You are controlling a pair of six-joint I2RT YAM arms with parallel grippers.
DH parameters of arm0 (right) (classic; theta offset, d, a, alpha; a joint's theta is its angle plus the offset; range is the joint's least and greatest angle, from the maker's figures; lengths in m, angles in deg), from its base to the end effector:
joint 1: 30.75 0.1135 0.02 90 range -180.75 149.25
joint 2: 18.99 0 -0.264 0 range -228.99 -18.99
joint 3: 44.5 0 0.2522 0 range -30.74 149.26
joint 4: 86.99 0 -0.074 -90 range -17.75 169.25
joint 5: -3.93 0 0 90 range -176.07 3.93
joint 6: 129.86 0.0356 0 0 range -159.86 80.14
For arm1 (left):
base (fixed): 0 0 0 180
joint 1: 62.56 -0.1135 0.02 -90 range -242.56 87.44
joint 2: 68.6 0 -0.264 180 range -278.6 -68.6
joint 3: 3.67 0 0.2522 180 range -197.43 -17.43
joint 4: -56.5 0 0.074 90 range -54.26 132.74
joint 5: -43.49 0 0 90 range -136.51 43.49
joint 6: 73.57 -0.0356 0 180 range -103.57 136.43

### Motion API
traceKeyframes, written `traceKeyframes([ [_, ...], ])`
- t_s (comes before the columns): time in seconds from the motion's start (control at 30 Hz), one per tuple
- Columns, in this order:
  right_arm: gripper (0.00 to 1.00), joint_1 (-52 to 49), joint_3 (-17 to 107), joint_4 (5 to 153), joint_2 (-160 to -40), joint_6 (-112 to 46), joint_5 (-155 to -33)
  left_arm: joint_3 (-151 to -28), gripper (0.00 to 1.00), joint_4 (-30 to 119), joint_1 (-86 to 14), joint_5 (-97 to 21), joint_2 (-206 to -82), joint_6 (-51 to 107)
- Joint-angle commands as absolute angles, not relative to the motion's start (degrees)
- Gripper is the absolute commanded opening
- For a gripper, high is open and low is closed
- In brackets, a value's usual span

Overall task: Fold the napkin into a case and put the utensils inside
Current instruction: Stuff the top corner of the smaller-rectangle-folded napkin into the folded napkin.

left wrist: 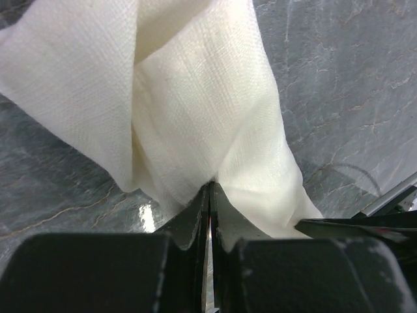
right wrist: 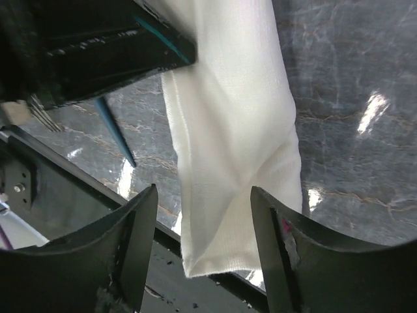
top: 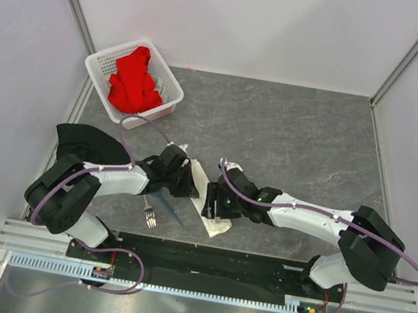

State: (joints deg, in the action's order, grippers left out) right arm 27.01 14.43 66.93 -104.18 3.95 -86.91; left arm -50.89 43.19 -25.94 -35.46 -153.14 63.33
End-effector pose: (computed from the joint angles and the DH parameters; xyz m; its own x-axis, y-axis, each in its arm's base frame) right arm 0.1548 0.2464 0.1782 -0.8935 -0.1192 -0.4329 -0.3214 0.8430 0.4313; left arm 0.2083 -0.1633 0.1392 -0.9227 -0.2071 -0.3252 0.0137 0.8254 -0.5644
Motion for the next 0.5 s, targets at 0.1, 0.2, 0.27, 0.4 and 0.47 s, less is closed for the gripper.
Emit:
traceKeyframes([
  [0.1,0.65,23.66,19.44,65.80,-104.06,0.31,-90.72,-51.27,0.08,44.77,-26.35,-35.52,-154.56,59.50],
  [0.2,0.59,22.87,19.79,68.95,-106.26,0.30,-93.00,-51.27,0.08,44.50,-26.35,-35.79,-153.69,59.15],
  [0.27,0.47,22.78,19.80,70.54,-107.84,0.74,-94.85,-51.45,0.07,44.50,-26.35,-36.05,-153.51,59.15],
  [0.4,0.35,22.87,14.72,77.91,-109.51,3.90,-99.78,-52.32,0.07,44.41,-26.43,-35.61,-154.12,59.24],
  [0.47,0.30,22.78,12.16,78.81,-109.87,5.05,-100.40,-53.38,0.07,44.15,-26.87,-34.74,-154.04,59.59],
])
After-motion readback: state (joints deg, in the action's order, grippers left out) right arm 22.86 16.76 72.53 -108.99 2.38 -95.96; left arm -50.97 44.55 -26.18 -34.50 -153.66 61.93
